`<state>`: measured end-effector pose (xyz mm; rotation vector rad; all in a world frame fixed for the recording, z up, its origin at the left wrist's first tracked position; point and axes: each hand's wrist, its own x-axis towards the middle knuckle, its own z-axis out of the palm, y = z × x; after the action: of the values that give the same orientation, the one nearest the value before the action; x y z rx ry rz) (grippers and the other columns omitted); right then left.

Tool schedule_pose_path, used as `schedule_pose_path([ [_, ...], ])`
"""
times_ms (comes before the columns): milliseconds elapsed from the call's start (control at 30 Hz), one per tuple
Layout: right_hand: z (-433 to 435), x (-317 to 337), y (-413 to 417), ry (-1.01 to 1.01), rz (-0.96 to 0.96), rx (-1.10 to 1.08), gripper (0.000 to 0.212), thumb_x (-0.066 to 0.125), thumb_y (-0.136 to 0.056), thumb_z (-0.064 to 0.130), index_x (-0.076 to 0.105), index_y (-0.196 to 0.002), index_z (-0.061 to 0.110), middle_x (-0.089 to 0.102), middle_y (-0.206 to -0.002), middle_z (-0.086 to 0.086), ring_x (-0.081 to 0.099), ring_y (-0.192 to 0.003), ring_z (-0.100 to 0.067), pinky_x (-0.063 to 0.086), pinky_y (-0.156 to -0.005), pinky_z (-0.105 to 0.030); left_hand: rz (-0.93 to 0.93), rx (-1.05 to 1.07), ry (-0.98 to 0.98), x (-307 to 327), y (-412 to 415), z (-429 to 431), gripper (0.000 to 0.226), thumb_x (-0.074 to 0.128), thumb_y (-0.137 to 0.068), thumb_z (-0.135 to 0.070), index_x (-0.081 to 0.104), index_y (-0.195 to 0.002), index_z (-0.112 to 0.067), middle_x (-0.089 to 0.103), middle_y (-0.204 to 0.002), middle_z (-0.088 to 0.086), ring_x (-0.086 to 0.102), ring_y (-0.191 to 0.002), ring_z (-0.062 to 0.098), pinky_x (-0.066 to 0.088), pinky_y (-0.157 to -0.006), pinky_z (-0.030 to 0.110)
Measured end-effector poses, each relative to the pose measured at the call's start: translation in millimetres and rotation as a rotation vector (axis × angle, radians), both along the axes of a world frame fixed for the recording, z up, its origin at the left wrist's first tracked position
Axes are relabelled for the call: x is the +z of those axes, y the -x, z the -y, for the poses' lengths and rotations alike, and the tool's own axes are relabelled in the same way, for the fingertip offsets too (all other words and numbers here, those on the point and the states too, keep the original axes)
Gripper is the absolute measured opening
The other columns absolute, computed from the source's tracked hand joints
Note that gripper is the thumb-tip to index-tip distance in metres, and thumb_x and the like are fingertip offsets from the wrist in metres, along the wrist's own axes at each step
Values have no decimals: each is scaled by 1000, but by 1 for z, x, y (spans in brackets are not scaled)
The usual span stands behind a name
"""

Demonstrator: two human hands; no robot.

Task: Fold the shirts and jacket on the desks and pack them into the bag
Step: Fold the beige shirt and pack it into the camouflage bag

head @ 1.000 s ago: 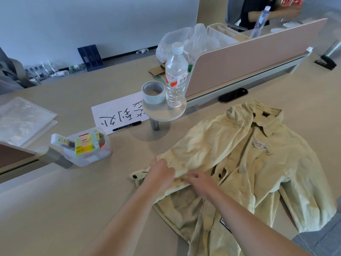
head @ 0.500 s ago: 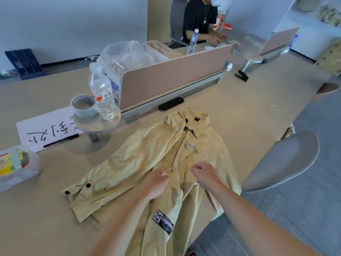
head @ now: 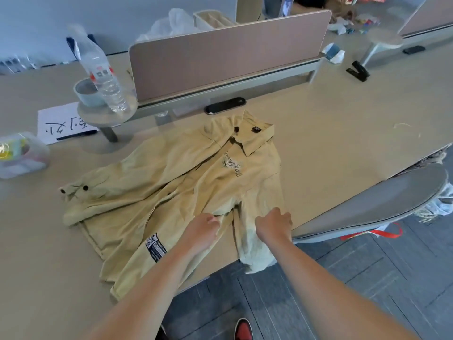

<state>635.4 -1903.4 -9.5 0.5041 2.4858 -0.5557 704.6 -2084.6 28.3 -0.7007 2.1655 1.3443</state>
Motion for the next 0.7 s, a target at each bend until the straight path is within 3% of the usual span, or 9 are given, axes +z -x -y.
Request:
schedule_pose_path([
  [33,-7,-6,2,-22,22,22,46,43,-93,26,41,-134,6,34,-143,-24,40,-123,-35,46,-94,-41,-5,1,-5,1,-4,-10,12,40,-92,-17,52,-89,-19,56,-85,7,51,-73,18,36,-61,31],
  [133,-18,-16,11,-47,83,83,44,42,-93,30,46,-128,3,51,-128,-23,43,-118,-34,43,-86,-37,-4,26,6,-4,-14,-29,19,38,-94,-23,48,-79,-18,52,-78,6,50,-68,16,39,-59,31],
  [300,-19,-23,17,42,147,163,23,44,-87,27,59,-88,9,65,-96,-10,60,-96,-31,45,-80,-34,-5,22,69,-22,-19,-42,25,39,-93,-29,58,-95,-13,56,-80,6,54,-66,17,43,-60,31],
  [367,-17,-22,11,85,153,211,21,45,-87,26,53,-75,11,61,-82,-5,59,-79,-27,42,-67,-32,6,49,37,-27,-20,-50,24,42,-94,-23,58,-95,-6,55,-79,6,53,-67,18,42,-60,31],
  [467,-14,-19,-3,213,159,323,25,46,-87,16,39,-63,11,42,-64,-2,41,-59,-21,28,-52,-30,26,57,35,-33,-24,-61,13,45,-94,-18,57,-89,-13,57,-81,5,54,-72,20,46,-63,31],
  [533,-17,-13,-7,261,118,361,28,45,-86,9,35,-61,12,37,-61,-1,35,-55,-19,26,-51,-31,41,68,11,-39,-26,-67,10,47,-93,-19,56,-89,-15,59,-85,6,56,-75,21,50,-68,33],
  [633,-15,5,-5,503,10,162,24,50,-85,12,38,-64,12,29,-61,-5,27,-58,-18,23,-58,-35,74,61,-31,-39,-32,-75,18,46,-92,-16,59,-89,-5,65,-89,11,60,-69,17,44,-63,28],
  [700,-9,20,-2,638,1,70,16,52,-83,12,45,-69,8,33,-68,-7,31,-65,-20,26,-61,-36,54,92,-61,-37,-36,-78,23,47,-94,-22,64,-96,-6,71,-98,12,68,-78,18,49,-68,32],
])
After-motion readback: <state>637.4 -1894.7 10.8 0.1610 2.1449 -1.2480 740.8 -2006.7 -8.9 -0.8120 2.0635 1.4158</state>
